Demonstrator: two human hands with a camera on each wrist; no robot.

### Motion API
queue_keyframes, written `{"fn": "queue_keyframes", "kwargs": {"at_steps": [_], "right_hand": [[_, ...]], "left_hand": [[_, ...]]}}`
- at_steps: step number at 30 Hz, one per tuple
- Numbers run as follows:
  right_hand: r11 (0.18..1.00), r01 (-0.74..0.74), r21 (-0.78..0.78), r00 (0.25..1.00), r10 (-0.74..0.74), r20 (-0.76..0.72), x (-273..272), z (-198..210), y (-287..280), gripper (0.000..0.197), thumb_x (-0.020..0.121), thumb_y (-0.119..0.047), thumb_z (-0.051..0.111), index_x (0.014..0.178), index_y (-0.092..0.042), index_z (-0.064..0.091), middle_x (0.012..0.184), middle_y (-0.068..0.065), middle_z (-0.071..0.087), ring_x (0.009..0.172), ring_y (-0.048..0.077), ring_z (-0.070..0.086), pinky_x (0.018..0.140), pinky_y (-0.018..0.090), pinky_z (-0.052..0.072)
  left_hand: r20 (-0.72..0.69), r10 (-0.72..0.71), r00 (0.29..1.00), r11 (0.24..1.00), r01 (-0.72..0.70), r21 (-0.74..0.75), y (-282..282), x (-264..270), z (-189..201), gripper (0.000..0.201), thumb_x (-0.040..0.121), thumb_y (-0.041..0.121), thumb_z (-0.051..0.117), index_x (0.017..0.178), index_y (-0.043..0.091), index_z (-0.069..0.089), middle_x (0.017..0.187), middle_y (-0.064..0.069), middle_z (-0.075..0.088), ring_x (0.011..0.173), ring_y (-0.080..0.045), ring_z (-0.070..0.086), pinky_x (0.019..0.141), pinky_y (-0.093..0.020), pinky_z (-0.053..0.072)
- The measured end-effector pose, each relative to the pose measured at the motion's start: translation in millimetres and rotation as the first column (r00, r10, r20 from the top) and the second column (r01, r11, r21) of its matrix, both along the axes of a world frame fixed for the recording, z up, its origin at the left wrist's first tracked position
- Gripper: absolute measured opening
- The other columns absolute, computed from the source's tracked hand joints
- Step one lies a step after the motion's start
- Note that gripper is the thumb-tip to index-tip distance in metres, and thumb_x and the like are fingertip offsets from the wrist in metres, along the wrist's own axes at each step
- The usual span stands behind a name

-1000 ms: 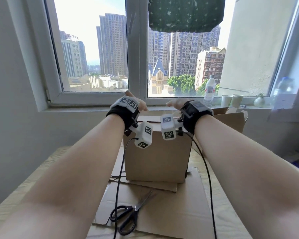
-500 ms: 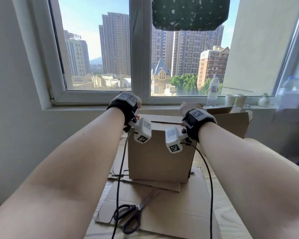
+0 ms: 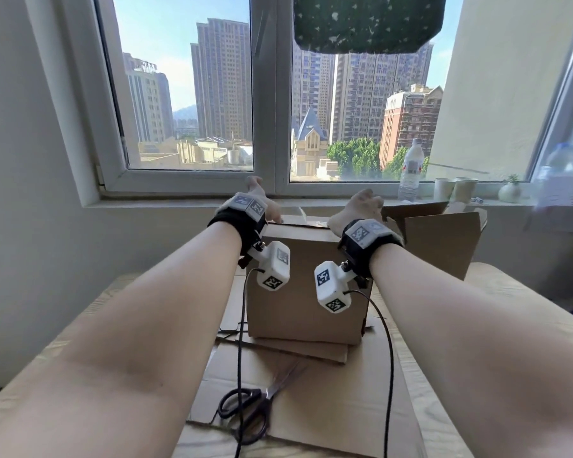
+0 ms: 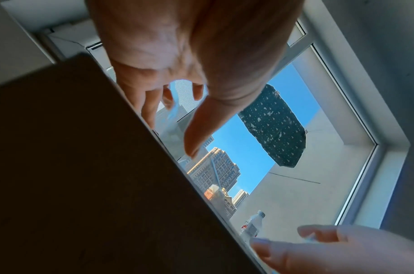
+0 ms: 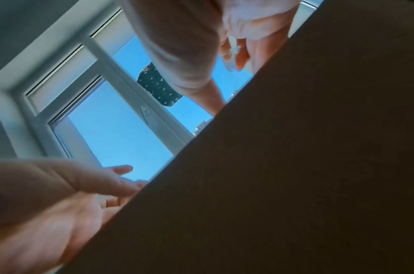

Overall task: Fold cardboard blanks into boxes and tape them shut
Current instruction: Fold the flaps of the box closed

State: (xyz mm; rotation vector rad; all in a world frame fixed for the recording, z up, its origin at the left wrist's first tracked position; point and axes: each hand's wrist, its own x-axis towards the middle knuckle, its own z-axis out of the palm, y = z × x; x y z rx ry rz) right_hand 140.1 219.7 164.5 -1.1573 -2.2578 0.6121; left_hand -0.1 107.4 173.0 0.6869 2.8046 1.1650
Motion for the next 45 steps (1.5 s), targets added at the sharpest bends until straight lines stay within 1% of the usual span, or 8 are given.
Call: {"fn": "queue_keyframes", "kwargs": {"at_steps": [5,9,15,24,30,33,38,45], "right_hand": [[0.999,0.044,0.010,0.995,-0.043,-0.086,-3,-5,-6,0.079,0.081,-0.015,0.076,0.139,-0.008,0.023,0.135,0.016,0.033,0.095,0.027,0.056,0.074,0.032,0.041],[0.998,0.003,-0.056,0.995,-0.008,-0.099,10,-5,-1,0.086,0.086,-0.018,0.070,0.148,-0.009,0.011,0.139,0.019,0.026,0.107,0.035,0.052,0.090,0.038,0.044],[0.988,0.064,-0.143,0.992,-0.078,-0.100,21,-2,1,0.089,0.095,-0.024,0.058,0.154,-0.009,-0.006,0.156,0.020,0.010,0.131,0.040,0.042,0.105,0.041,0.039],[0.997,0.066,0.044,0.996,-0.063,-0.071,16,-10,-1,0.084,0.096,-0.018,0.057,0.154,-0.008,-0.003,0.150,0.019,0.019,0.115,0.032,0.057,0.075,0.031,0.036],[0.990,0.043,0.131,0.981,-0.017,-0.191,8,-21,-7,0.087,0.097,-0.004,0.054,0.156,-0.013,-0.009,0.149,0.020,0.027,0.112,0.035,0.057,0.091,0.034,0.042],[0.982,0.037,0.184,0.969,0.010,-0.246,1,-23,-8,0.093,0.088,-0.001,0.065,0.156,-0.017,0.002,0.140,0.018,0.033,0.104,0.035,0.060,0.078,0.033,0.044],[0.972,0.063,0.224,0.987,-0.027,-0.159,-6,-26,-7,0.110,0.083,-0.002,0.070,0.156,-0.022,-0.011,0.130,0.016,0.036,0.072,0.024,0.046,0.067,0.030,0.038],[0.953,0.119,0.277,0.985,-0.080,-0.150,-16,-33,-11,0.104,0.092,-0.003,0.060,0.153,-0.020,-0.022,0.128,0.019,0.040,0.070,0.021,0.042,0.068,0.030,0.039]], "left_hand": [[-0.004,0.066,0.998,0.993,-0.066,-0.099,-4,13,1,0.097,0.089,0.028,0.069,0.152,0.021,-0.004,0.147,-0.019,0.019,0.136,-0.032,0.031,0.113,-0.040,0.032],[-0.024,0.107,0.994,0.982,-0.102,0.156,4,30,-10,0.080,0.091,0.006,0.058,0.152,0.023,0.008,0.149,-0.017,0.014,0.134,-0.031,0.031,0.109,-0.034,0.033],[-0.005,0.226,0.974,0.765,-0.175,0.620,1,32,-25,0.062,0.079,-0.008,0.049,0.131,0.015,0.026,0.132,-0.013,0.022,0.092,-0.025,0.051,0.059,-0.015,0.042],[-0.103,0.340,0.935,0.772,-0.215,0.599,4,41,-31,0.057,0.081,-0.011,0.049,0.131,0.012,0.033,0.131,-0.014,0.029,0.082,-0.030,0.057,0.067,-0.026,0.044],[-0.235,0.233,0.944,0.897,-0.115,0.427,3,45,-50,0.076,0.075,0.015,0.082,0.130,0.013,0.030,0.129,-0.012,0.026,0.078,-0.028,0.058,0.067,-0.026,0.045],[-0.253,0.179,0.951,0.917,-0.068,0.392,2,45,-49,0.097,0.064,0.037,0.091,0.133,0.013,0.027,0.132,-0.012,0.024,0.087,-0.025,0.052,0.078,-0.028,0.046],[-0.288,0.174,0.942,0.927,-0.058,0.371,-5,45,-49,0.103,0.060,0.038,0.092,0.136,0.017,0.025,0.134,-0.010,0.023,0.098,-0.030,0.060,0.086,-0.034,0.051],[-0.314,0.126,0.941,0.953,-0.026,0.303,-7,42,-47,0.110,0.056,0.043,0.093,0.137,0.018,0.022,0.136,-0.009,0.021,0.102,-0.029,0.059,0.090,-0.036,0.051]]}}
